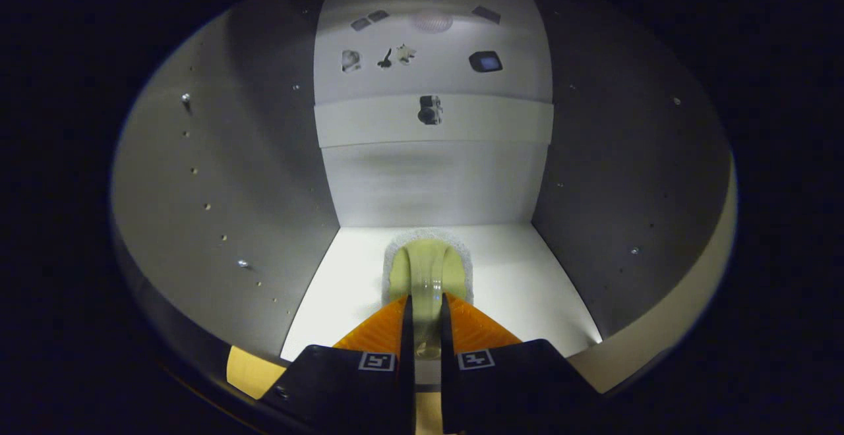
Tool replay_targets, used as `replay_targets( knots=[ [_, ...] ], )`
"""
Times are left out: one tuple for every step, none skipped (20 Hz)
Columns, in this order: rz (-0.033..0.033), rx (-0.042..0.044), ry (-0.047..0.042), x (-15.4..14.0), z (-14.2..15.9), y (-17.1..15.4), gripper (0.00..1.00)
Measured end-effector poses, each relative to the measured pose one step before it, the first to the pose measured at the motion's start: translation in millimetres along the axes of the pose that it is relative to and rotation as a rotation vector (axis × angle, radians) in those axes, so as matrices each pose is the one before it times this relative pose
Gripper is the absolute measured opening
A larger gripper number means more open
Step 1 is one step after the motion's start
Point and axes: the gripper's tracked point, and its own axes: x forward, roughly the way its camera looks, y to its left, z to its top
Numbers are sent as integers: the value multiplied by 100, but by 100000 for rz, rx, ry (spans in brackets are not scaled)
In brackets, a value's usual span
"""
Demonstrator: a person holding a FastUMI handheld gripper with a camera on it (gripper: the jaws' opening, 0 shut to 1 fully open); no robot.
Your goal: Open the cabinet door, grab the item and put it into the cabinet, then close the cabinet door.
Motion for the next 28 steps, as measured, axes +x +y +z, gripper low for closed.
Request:
replay_targets(
  knots=[
    [212, 506, -168, 792, 96, 38, 19],
    [-500, 883, 309, 779, -122, -166, 20],
    [-350, 1141, 880, 341, -299, -226, 20],
    [82, 2068, -1257, 559, 444, -9, 20],
    [-1361, 1504, -1027, 453, 358, -469, 20],
    [-475, 1436, -551, 394, 276, -264, 24],
    [207, 1228, -127, 247, 103, -127, 28],
    [193, 826, -275, 488, -44, -37, 32],
    [906, 610, -248, 300, 6, 67, 31],
    [-51, 160, -245, 25, 31, -20, 31],
    [365, 2, -503, 144, 37, 29, 32],
    [394, -377, -1344, -137, 312, 189, 32],
    [416, -627, -2259, -481, 505, 126, 31],
    [463, -805, -2540, -693, 620, 249, 31],
    [1046, -907, -2736, -930, 717, 273, 31],
    [-451, -1545, -2806, -1141, 751, 84, 39],
    [-242, -1526, -2879, -1502, 932, 3, 40],
    [-46, -1372, -3227, -1533, 950, 143, 41],
    [495, -1191, -3395, -1860, 1192, 251, 41],
    [-442, -1139, -3252, -1804, 1109, 205, 47],
    [722, -762, -3083, -1858, 1036, 364, 49],
    [443, -637, -2940, -1712, 1002, 543, 55],
    [496, -568, -2900, -1743, 929, 446, 66],
    [726, -513, -2729, -1749, 733, 435, 77],
    [504, -377, -2724, -1711, 715, 435, 83],
    [801, -123, -2426, -1320, 666, 546, 91],
    [600, 270, -2538, -1358, 606, 478, 92],
    [-407, 58, -2739, -1744, 696, 327, 93]
  ],
)
